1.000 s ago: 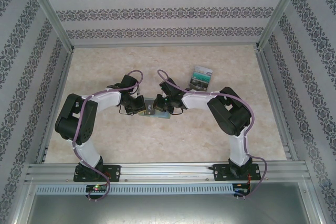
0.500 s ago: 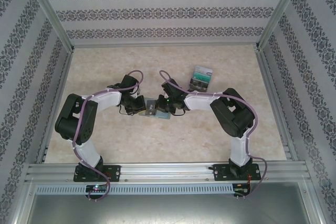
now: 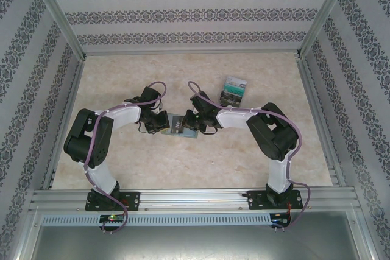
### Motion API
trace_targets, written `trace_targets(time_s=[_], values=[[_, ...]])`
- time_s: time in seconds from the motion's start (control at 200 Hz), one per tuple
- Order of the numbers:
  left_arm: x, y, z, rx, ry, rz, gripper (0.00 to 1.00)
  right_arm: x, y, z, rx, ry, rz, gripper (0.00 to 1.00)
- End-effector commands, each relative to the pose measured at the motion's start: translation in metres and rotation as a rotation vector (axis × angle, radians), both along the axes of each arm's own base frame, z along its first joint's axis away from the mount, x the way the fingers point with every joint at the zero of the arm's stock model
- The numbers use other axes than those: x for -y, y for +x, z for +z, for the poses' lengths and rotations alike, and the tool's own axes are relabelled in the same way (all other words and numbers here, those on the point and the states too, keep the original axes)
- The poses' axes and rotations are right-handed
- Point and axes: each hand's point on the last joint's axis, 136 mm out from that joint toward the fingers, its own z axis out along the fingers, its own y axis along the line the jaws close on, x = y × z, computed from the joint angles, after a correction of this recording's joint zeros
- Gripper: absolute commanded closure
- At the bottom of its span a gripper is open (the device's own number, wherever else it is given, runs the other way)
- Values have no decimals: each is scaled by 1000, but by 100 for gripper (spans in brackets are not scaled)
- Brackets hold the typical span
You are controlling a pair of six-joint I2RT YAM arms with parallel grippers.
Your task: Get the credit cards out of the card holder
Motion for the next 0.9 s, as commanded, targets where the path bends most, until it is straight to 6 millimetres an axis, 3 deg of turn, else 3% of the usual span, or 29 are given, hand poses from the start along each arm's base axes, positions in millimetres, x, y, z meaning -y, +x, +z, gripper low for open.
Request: trace_targets(time_s=[0.0,0.225,0.32,0.405,0.625,0.894], values=[[-8,-11,-15,-69,46,13,100,-13,5,2,5,31,16,83],[-5,-12,-15,-73,28,7,100,-25,8,-1,2,36,38,79],[-4,-12,-14,-72,28,5,100,-25,7,-2,2,29,37,87],[-5,-12,-13,-72,29,6,100,-20,6,-3,1,12,25,100],[-5,-11,-12,-68,34,5,100,7,7,2,27,-31,-11,100],[-5,-9,-8,-54,35,1,100,41,7,28,120,-105,5,100]])
